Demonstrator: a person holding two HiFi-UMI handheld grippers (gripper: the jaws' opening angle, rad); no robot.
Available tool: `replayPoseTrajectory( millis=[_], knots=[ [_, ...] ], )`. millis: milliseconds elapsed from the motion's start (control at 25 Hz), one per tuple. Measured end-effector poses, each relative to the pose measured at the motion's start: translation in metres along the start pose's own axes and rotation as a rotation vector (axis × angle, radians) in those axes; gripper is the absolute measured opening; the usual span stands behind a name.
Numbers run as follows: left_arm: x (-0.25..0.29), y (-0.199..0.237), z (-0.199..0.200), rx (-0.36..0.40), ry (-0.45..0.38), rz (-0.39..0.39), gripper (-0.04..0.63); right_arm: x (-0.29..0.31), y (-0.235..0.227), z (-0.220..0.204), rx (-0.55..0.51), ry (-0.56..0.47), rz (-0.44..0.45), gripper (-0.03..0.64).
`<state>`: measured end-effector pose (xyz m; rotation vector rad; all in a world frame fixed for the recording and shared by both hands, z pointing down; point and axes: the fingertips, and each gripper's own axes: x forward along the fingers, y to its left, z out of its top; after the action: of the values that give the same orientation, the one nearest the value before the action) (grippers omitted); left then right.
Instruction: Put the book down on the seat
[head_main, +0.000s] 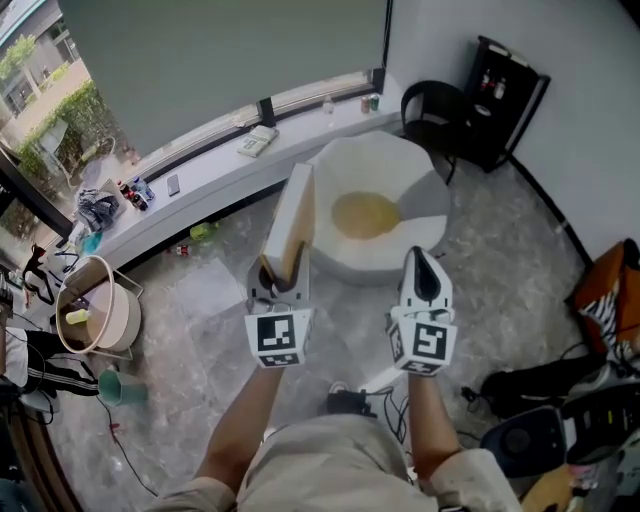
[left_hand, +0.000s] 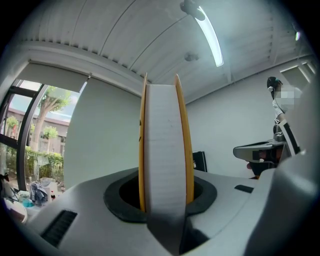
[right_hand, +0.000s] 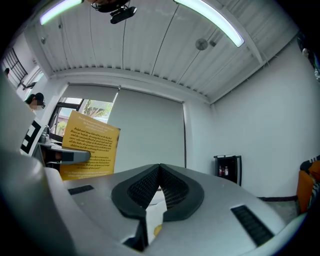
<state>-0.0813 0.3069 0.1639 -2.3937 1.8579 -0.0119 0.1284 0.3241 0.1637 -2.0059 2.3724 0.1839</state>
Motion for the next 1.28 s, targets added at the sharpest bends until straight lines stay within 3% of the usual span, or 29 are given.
replayPoseTrajectory(
  millis=[400,760,1280],
  knots=[
    [0.047,-0.013,-0.012,-0.005,0.018,0.004,0.15,0.041,-0.038,-0.008,-0.004,0.028,0.0,0.004],
    [0.11,-0.012,-0.019,-0.009,0.006,-0.046,0.15,0.09,-0.054,-0.022,-0.017,0.047,-0.027,0.003],
    [0.243,0.058,-0.026,-0.023,0.004,-0.135,0.15,0.218,-0.027,-0.027,-0.038,0.078,-0.082,0.003]
  ],
)
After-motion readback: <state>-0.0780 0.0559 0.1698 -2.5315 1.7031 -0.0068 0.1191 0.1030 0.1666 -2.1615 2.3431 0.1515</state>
